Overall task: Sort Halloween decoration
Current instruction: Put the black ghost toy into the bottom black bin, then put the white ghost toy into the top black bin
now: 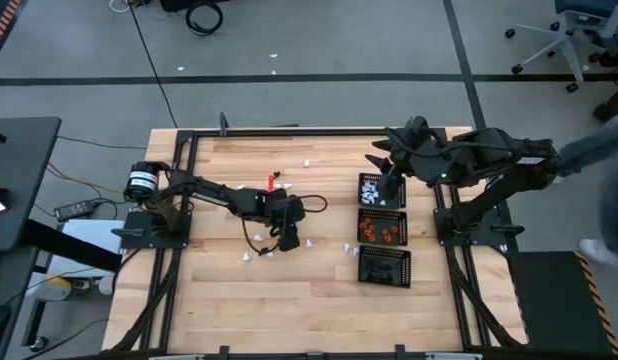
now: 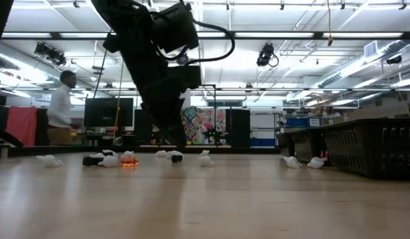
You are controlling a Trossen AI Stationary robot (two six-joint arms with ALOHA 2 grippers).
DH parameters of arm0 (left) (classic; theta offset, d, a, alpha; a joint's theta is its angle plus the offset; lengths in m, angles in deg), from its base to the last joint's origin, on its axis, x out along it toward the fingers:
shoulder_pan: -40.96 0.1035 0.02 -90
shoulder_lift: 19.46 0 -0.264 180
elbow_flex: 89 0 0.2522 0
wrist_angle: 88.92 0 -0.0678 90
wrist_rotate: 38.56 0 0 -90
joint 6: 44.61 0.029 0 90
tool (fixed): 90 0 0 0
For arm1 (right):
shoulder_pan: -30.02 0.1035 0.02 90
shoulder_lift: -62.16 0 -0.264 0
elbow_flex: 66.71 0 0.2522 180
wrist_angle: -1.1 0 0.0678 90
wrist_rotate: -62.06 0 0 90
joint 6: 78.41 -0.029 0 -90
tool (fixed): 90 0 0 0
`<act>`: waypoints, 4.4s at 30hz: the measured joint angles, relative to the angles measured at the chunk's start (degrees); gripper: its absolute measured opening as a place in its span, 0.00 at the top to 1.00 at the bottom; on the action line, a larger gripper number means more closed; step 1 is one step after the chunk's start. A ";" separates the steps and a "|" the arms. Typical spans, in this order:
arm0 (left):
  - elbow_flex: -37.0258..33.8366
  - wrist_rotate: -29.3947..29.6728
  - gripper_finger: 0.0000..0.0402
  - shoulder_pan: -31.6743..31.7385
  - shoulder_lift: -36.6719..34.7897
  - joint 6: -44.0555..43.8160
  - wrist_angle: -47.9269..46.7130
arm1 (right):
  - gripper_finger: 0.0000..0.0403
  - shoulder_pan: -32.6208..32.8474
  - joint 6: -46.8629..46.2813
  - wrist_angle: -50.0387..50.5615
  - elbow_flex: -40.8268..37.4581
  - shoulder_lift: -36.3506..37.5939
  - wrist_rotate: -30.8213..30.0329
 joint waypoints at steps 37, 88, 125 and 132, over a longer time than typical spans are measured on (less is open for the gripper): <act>2.50 1.72 0.99 -0.28 6.97 -6.35 -0.73 | 0.61 0.00 0.19 -0.37 -0.03 -1.02 2.84; 36.24 -17.46 0.99 -4.54 27.37 -23.35 29.34 | 0.61 2.89 0.23 -0.89 0.04 3.01 4.15; 54.15 -20.93 0.92 -7.18 28.82 9.86 -9.76 | 0.61 13.29 -8.03 4.33 0.01 3.16 -5.36; 54.15 -23.79 0.99 -7.29 27.28 13.11 -17.74 | 0.61 13.81 -9.45 6.11 -0.01 3.14 -6.20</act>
